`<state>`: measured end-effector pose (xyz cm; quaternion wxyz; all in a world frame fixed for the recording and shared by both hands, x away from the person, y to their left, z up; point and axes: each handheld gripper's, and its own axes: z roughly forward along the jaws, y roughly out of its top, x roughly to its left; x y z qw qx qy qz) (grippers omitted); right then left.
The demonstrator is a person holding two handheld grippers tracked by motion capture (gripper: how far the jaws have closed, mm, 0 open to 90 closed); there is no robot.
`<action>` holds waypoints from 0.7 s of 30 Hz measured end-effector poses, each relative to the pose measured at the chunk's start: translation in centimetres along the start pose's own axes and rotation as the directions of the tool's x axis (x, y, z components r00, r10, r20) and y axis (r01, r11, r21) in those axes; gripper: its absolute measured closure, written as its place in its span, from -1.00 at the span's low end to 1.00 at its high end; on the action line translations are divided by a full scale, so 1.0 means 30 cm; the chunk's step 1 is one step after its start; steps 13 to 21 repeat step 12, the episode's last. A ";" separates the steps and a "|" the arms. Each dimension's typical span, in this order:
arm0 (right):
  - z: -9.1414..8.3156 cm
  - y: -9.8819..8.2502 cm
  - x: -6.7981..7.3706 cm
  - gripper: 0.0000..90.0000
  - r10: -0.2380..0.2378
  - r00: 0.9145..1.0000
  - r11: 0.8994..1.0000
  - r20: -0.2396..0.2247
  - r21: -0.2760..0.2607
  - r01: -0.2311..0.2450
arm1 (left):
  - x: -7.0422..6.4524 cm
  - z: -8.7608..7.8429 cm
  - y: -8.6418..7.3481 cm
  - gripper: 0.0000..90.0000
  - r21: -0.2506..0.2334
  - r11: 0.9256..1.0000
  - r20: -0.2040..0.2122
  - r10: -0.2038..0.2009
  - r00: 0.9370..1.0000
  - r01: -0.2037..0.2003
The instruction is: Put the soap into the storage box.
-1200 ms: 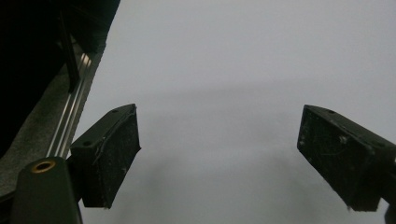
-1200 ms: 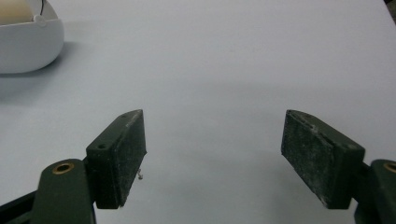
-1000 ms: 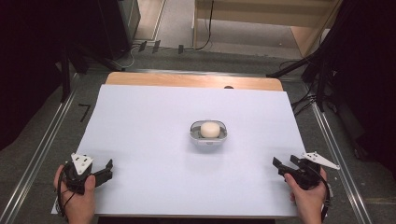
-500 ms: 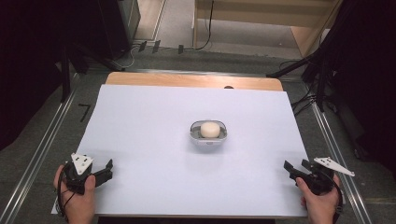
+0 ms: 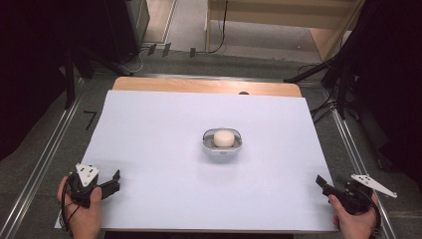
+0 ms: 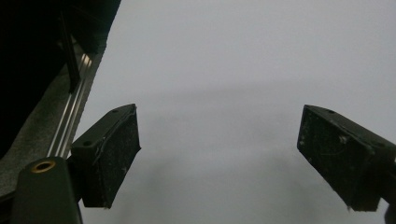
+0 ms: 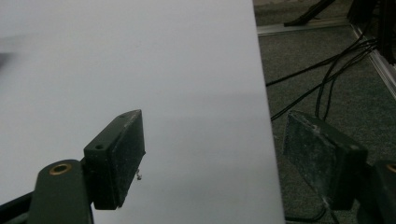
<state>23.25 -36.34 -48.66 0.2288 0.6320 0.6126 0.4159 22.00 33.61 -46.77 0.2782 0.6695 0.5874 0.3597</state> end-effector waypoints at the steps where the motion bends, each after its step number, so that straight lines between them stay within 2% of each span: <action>1: -0.009 0.003 -0.013 -0.50 0.021 1.000 1.000 -0.004 -0.018 -0.022 | 0.000 0.000 0.000 -0.69 0.000 1.000 0.000 0.001 1.000 -0.001; 5: -0.005 -0.006 -0.023 -0.49 0.040 0.999 0.999 -0.014 -0.029 -0.040 | -0.001 0.001 0.000 -0.69 0.000 1.000 -0.001 0.002 1.000 -0.002; 7: 0.000 -0.008 -0.020 -0.48 0.041 0.999 0.999 -0.009 -0.023 -0.041 | -0.001 0.001 0.000 -0.69 -0.001 1.000 -0.001 0.001 1.000 -0.001; 9: 0.009 -0.010 -0.013 -0.44 0.016 1.000 1.000 0.014 -0.012 -0.016 | -0.001 0.001 0.000 -0.69 -0.001 1.000 -0.001 0.002 1.000 -0.002; 12: 0.006 -0.011 -0.014 -0.38 0.035 0.999 0.999 0.012 -0.023 -0.034 | -0.001 0.001 0.000 -0.69 0.001 1.000 -0.002 0.001 1.000 -0.001; 21: 0.006 -0.011 -0.014 -0.38 0.035 0.999 0.999 0.012 -0.023 -0.034 | -0.001 0.001 0.000 -0.69 0.001 1.000 -0.002 0.001 1.000 -0.001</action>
